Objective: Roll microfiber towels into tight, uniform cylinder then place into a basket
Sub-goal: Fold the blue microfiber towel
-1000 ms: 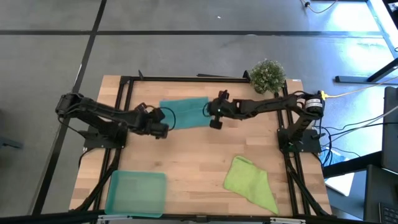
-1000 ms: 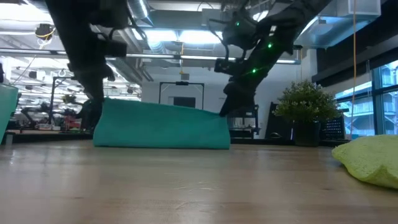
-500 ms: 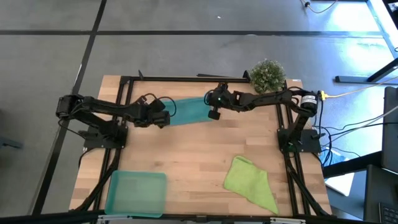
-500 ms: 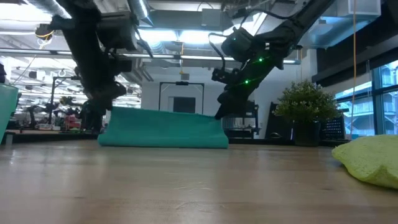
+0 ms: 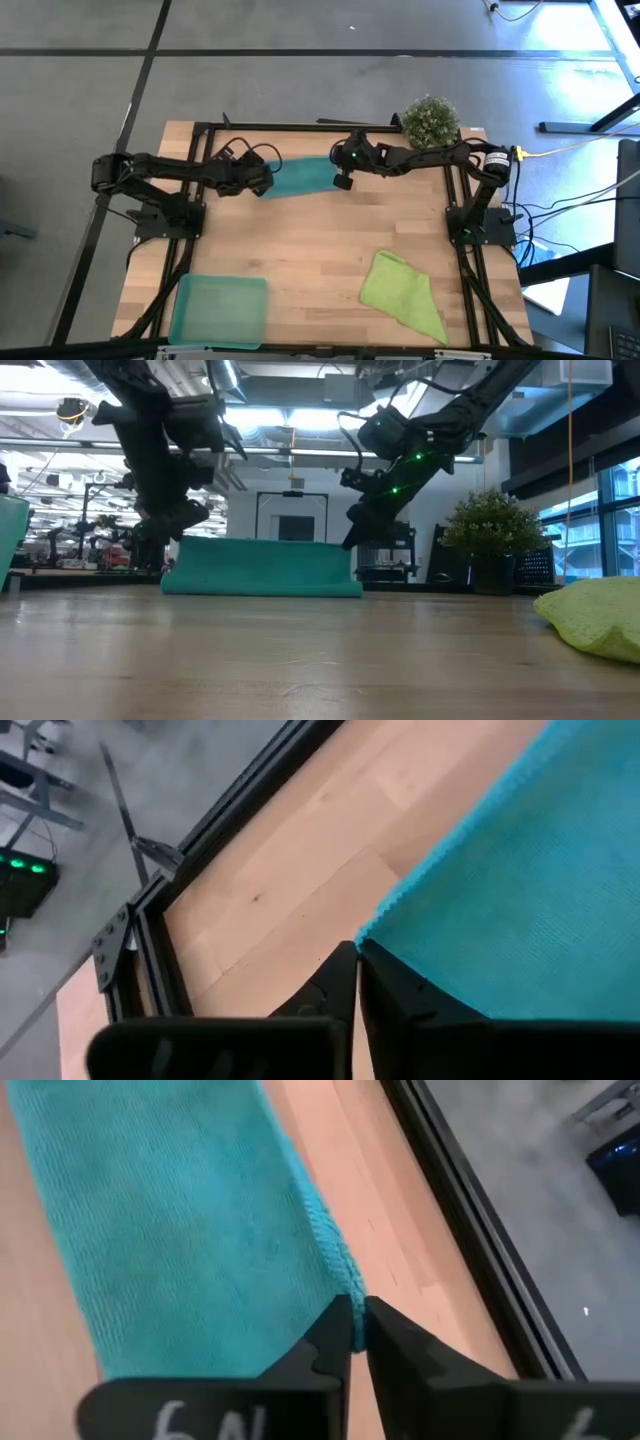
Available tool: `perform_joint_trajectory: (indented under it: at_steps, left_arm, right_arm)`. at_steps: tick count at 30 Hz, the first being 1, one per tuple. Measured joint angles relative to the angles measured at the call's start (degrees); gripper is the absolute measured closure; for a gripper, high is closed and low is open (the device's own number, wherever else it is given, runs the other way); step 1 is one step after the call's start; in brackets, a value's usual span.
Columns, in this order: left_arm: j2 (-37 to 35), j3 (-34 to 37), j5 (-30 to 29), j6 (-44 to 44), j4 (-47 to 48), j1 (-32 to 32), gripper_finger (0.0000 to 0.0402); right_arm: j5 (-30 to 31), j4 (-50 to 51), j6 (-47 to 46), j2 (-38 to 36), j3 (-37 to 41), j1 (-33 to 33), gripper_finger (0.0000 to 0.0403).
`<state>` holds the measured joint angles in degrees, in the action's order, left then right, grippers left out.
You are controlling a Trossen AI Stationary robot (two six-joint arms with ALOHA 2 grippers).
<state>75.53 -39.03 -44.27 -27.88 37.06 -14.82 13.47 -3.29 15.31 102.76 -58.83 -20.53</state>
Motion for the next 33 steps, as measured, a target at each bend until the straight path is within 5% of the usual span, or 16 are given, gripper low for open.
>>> perform_joint_trajectory:
  at_steps: [12, 15, 18, 21, 27, 33]
  left_arm:
    - [0.0, 0.0, 0.4, 1.7, -5.0, -3.7, 0.0325]
    - [0.0, 0.0, 9.0, 4.4, -5.0, -3.3, 0.0324]
    - [0.0, 0.6, 17.7, 9.0, -6.2, -2.3, 0.0324]
    - [0.0, 3.3, 20.3, 12.9, -10.1, -1.2, 0.0324]
    - [0.0, 8.7, 25.8, 13.4, -15.2, 0.8, 0.0324]
    - [0.0, 10.3, 31.1, 13.4, -15.4, 4.0, 0.0324]
  right_arm:
    - [4.1, -3.9, -0.2, -0.1, -0.2, 0.3, 0.0278]
    - [-4.0, -3.2, -1.7, -0.3, -0.4, 1.3, 0.0265]
    - [-18.4, -0.4, -3.5, 0.1, -0.4, 2.1, 0.0263]
    - [-24.3, 2.1, -4.8, 1.5, -0.4, 2.7, 0.0262]
    - [-22.1, 1.6, -7.5, 6.9, -0.4, 2.8, 0.0262]
    - [-12.2, 1.3, -7.3, 7.9, -0.4, 2.7, 0.0262]
